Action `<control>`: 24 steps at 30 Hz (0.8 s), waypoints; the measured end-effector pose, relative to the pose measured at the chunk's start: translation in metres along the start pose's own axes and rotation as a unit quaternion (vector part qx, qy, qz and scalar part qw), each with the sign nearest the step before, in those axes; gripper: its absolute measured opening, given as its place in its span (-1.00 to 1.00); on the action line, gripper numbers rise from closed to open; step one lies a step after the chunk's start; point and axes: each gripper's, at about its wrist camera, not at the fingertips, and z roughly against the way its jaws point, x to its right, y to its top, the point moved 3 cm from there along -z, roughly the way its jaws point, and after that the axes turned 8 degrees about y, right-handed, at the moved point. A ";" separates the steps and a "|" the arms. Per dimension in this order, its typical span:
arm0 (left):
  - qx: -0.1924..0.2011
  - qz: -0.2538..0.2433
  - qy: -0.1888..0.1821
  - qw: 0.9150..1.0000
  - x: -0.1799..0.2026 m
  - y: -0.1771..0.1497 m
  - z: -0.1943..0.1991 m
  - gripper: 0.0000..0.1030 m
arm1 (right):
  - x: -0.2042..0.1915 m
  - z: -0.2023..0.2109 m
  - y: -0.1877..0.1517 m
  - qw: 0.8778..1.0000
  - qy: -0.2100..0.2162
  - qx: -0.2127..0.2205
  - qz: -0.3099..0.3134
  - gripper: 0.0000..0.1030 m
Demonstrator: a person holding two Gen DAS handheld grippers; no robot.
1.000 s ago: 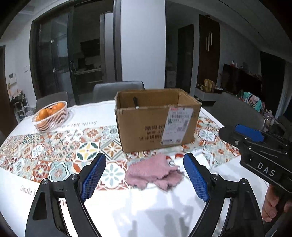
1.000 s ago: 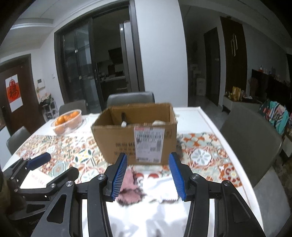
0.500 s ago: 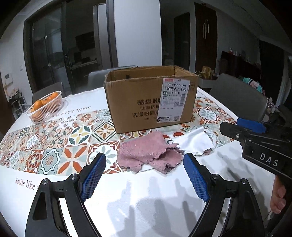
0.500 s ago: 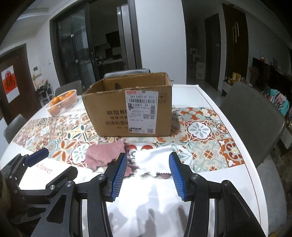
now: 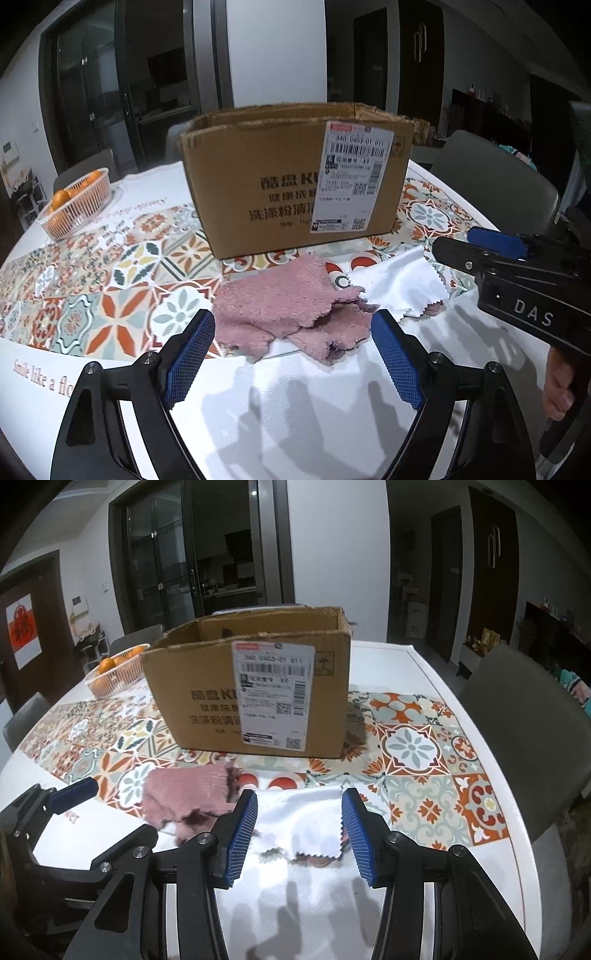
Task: Organize soft objects
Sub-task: 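Grasp the pink fuzzy towel with the left tool while the right tool grasps the white cloth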
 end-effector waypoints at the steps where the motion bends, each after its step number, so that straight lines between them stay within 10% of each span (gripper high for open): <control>1: -0.001 0.000 -0.001 1.000 0.001 0.000 -0.003 0.69 | 0.004 -0.005 0.000 1.000 0.003 -0.005 -0.006 -0.04; 24: -0.072 0.013 0.003 0.997 0.006 0.001 -0.069 0.66 | 0.032 -0.080 0.003 0.998 0.029 -0.060 -0.023 0.18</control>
